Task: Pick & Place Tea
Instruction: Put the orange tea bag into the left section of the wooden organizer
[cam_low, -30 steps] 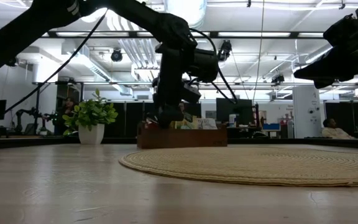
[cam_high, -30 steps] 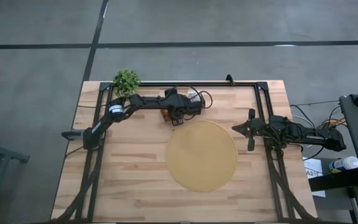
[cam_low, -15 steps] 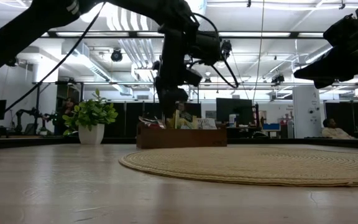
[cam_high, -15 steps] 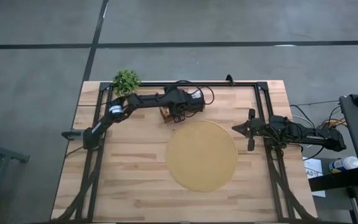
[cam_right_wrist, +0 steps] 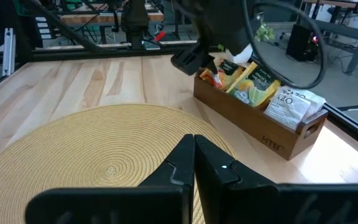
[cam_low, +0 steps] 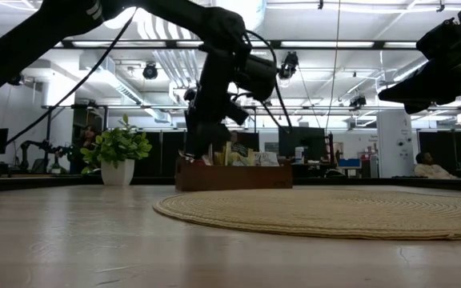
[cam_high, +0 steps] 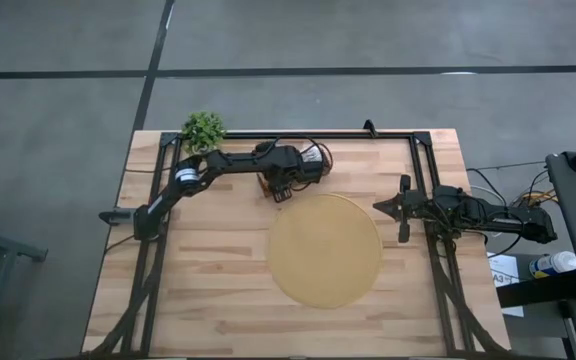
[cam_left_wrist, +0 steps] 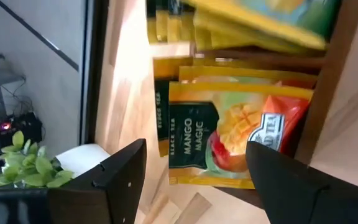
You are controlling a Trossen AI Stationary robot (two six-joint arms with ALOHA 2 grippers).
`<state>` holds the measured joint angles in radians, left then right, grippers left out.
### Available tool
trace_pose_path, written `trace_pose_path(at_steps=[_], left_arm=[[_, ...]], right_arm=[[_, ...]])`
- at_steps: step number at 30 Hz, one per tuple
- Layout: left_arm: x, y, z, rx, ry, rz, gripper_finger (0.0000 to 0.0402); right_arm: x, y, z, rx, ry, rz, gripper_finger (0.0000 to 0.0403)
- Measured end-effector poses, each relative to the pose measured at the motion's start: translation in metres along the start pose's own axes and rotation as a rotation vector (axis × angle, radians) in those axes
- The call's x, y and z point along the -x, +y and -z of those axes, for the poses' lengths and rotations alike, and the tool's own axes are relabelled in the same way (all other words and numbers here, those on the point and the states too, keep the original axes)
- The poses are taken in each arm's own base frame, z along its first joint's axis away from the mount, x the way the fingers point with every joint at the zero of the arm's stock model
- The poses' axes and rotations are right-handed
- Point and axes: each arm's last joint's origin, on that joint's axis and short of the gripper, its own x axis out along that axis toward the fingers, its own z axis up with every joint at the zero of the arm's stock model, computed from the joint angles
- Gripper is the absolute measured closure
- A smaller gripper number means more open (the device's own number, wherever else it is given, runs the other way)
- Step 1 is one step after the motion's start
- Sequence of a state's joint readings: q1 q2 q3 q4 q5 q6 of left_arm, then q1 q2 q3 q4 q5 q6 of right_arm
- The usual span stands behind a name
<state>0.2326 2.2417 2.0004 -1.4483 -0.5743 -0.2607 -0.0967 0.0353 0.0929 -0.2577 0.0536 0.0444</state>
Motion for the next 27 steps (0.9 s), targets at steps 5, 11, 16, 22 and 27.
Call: trace_pose_path(at_steps=[5, 11, 16, 22, 27], left_arm=[[-0.015, -0.006, 0.001, -0.002, 0.012, -0.004, 0.0141], [-0.033, -0.013, -0.001, 0.007, -0.03, 0.023, 0.0145], [-0.042, -0.018, -0.001, -0.004, -0.066, -0.054, 0.0145], [-0.041, -0.015, -0.003, -0.055, -0.081, -0.157, 0.0145], [-0.022, -0.007, -0.004, -0.039, -0.065, -0.151, 0.0145]], right_arm=[[0.0, 0.0, 0.0, 0.0, 0.0, 0.0, 0.0394], [0.0, 0.0, 0.0, 0.0, 0.0, 0.0, 0.0394], [0.0, 0.0, 0.0, 0.0, -0.001, 0.0, 0.0394], [0.0, 0.0, 0.0, 0.0, 0.0, 0.0, 0.0394], [0.0, 0.0, 0.0, 0.0, 0.0, 0.0, 0.0394]])
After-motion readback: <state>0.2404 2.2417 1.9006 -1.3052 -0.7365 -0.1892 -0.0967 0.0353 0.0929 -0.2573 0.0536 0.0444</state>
